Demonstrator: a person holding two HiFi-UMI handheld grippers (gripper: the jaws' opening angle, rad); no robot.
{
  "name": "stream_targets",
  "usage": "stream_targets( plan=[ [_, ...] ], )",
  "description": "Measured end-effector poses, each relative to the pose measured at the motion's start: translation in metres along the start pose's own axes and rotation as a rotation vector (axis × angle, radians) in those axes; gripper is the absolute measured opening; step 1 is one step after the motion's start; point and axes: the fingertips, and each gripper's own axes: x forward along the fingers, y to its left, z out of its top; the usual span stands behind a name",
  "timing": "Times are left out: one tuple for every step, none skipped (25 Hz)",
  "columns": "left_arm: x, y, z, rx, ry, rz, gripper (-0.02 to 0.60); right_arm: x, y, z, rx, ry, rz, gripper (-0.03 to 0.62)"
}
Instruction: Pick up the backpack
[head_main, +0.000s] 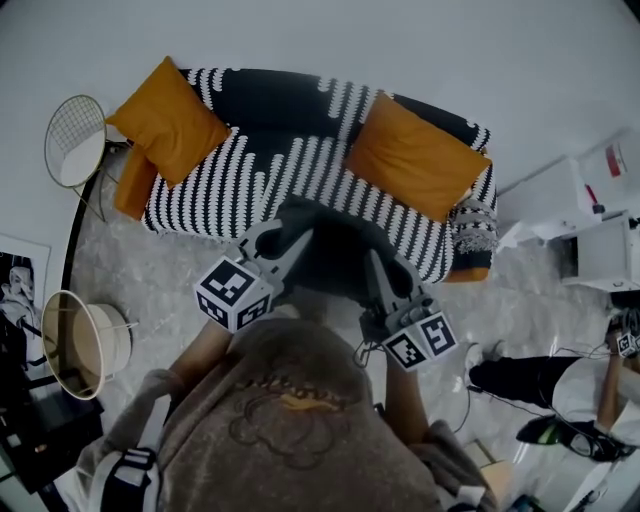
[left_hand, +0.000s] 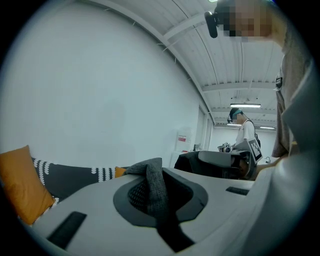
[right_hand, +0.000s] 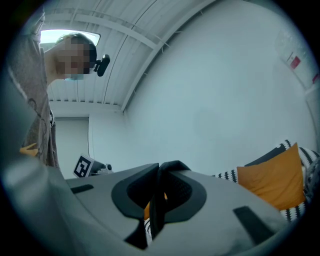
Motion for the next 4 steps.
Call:
stream_targets(
  plan=[
    [0.0008, -0.0018, 0.0000, 0.000, 0.001, -0.003, 0.028, -0.0017, -0.0008, 0.0007, 0.001, -0.002, -0.001, 0.028],
    [0.0015, -0.0037, 0.0000, 0.000, 0.002, -0.005, 0.028, -0.0034, -0.0015, 0.0015, 0.002, -0.003, -0.001, 0.026],
    [0.0022, -0.0054, 0.0000, 0.000, 0.003, -0.008, 0.028, -0.0051, -0.0022, 0.0021, 0.003, -0.004, -0.002, 0.028],
    [0.0029, -0.0071, -0.0001, 0.000, 0.004, -0.010, 0.028, -0.0067, -0.0029, 0.0028, 0.003, -0.006, -0.002, 0.026]
  ],
)
